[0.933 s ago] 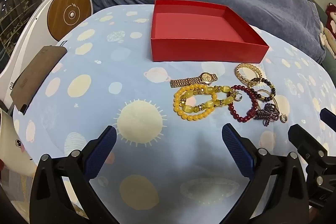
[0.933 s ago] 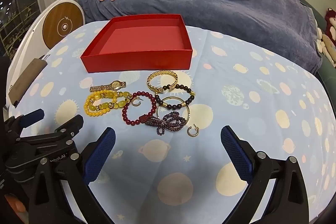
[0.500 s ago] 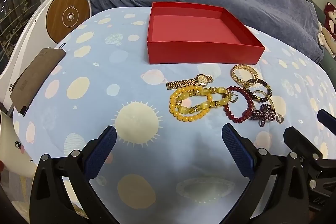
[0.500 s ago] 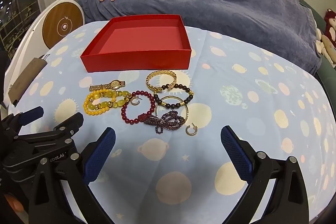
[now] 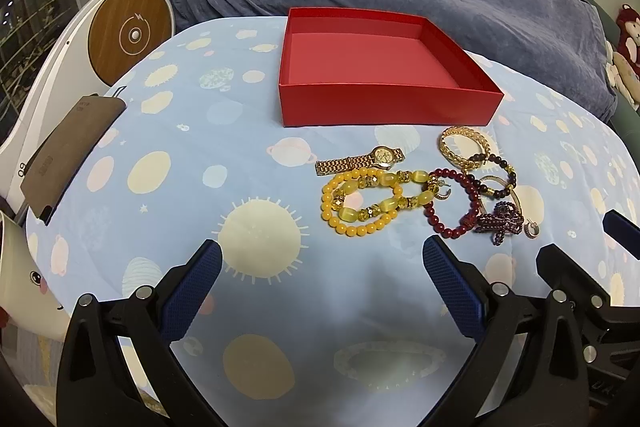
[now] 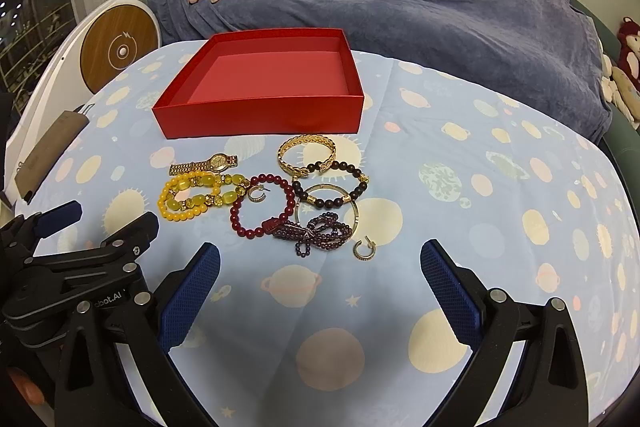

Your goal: Organize jewelry

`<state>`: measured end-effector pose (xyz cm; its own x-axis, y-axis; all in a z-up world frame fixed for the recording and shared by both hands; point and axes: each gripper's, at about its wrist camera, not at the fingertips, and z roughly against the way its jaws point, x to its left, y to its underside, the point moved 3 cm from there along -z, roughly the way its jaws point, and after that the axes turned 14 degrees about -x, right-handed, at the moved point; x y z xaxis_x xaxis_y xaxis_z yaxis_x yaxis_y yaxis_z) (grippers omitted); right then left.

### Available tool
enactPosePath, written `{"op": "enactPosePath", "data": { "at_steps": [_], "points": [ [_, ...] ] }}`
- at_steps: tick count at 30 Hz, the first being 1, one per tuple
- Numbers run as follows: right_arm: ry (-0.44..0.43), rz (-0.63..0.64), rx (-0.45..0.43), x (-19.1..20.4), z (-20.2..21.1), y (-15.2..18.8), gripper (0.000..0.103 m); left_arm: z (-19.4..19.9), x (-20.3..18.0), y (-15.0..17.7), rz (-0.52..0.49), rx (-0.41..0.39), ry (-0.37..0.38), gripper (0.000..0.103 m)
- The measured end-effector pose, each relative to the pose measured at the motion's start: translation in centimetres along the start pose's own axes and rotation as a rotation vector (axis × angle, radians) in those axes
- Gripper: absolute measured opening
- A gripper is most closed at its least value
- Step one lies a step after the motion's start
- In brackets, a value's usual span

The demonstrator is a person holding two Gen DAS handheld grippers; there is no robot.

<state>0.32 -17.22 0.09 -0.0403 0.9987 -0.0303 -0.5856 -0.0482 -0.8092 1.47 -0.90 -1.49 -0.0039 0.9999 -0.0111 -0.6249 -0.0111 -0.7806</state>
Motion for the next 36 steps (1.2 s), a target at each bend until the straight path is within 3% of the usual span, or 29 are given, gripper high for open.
{"op": "enactPosePath", "data": {
  "at_steps": [36],
  "points": [
    [0.001, 0.000, 0.000, 0.06, 0.03, -0.03, 0.096, -0.24, 0.66, -0.46, 0.012, -0.001, -0.001, 0.096]
  ]
}}
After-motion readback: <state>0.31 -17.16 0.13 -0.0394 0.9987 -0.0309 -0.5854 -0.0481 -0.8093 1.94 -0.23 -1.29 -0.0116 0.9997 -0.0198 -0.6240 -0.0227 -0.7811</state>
